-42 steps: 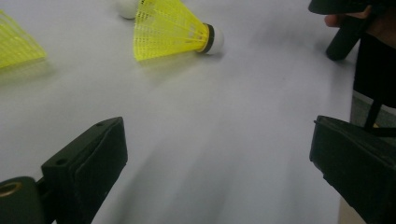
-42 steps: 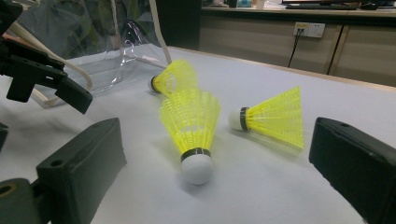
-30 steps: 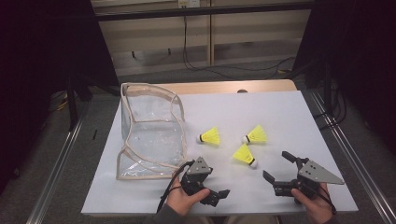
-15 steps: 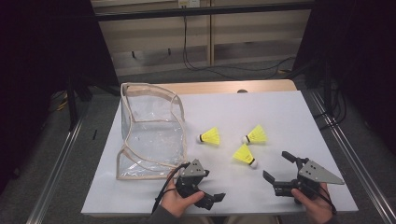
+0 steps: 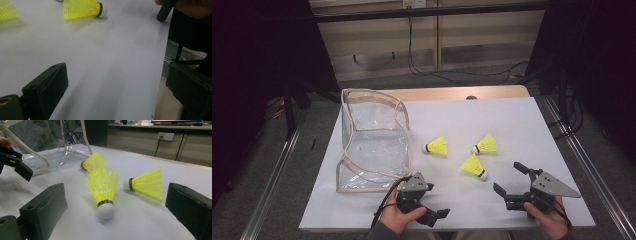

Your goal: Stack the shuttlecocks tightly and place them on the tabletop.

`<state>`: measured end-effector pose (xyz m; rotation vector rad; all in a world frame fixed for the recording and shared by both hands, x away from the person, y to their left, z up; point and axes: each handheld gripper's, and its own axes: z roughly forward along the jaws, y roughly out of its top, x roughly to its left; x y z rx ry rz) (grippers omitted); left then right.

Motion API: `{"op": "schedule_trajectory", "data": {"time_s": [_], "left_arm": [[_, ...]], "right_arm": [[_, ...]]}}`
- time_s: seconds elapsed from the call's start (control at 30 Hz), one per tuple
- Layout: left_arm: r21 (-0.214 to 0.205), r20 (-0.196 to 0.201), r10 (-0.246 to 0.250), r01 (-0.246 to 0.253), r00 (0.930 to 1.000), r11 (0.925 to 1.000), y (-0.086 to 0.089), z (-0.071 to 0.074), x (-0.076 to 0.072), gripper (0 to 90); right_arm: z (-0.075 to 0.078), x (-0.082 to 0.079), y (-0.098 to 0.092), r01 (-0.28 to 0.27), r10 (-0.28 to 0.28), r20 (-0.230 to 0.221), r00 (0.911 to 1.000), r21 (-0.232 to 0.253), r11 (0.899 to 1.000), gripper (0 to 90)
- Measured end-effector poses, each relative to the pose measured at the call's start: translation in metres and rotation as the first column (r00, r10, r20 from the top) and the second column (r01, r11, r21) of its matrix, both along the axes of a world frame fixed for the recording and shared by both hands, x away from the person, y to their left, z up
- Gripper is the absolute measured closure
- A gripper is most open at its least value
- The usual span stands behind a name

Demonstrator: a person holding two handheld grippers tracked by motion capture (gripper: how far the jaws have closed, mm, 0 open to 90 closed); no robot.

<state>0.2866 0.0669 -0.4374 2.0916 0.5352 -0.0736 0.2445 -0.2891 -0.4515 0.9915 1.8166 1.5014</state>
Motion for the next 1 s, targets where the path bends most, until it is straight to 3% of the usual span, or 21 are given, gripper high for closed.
{"op": "schedule_trajectory", "data": {"time_s": [0.43, 0.6, 0.7, 1.0], "left_arm": [[-0.013, 0.005, -0.010, 0.010, 0.9999, 0.9999, 0.005, 0.000, -0.002, 4.2], [-0.014, 0.025, 0.007, -0.007, 0.9997, 0.9999, 0.010, 0.003, -0.003, 4.2], [-0.023, 0.018, 0.016, -0.016, 0.9997, 0.9996, 0.014, 0.003, -0.003, 4.2], [-0.004, 0.040, 0.038, -0.038, 0.9985, 0.9993, 0.029, 0.005, -0.006, 4.2]], "right_arm": [[0.000, 0.000, 0.000, 0.002, -0.002, 0.000, 1.0000, -0.002, 1.000, 2.6], [0.000, 0.000, 0.000, 0.002, -0.002, 0.001, 1.0000, -0.003, 1.000, 2.6], [0.000, 0.000, 0.000, 0.002, -0.002, 0.001, 1.0000, -0.002, 1.000, 2.6], [0.000, 0.000, 0.000, 0.003, -0.003, 0.000, 1.0000, -0.002, 1.000, 2.6]]}}
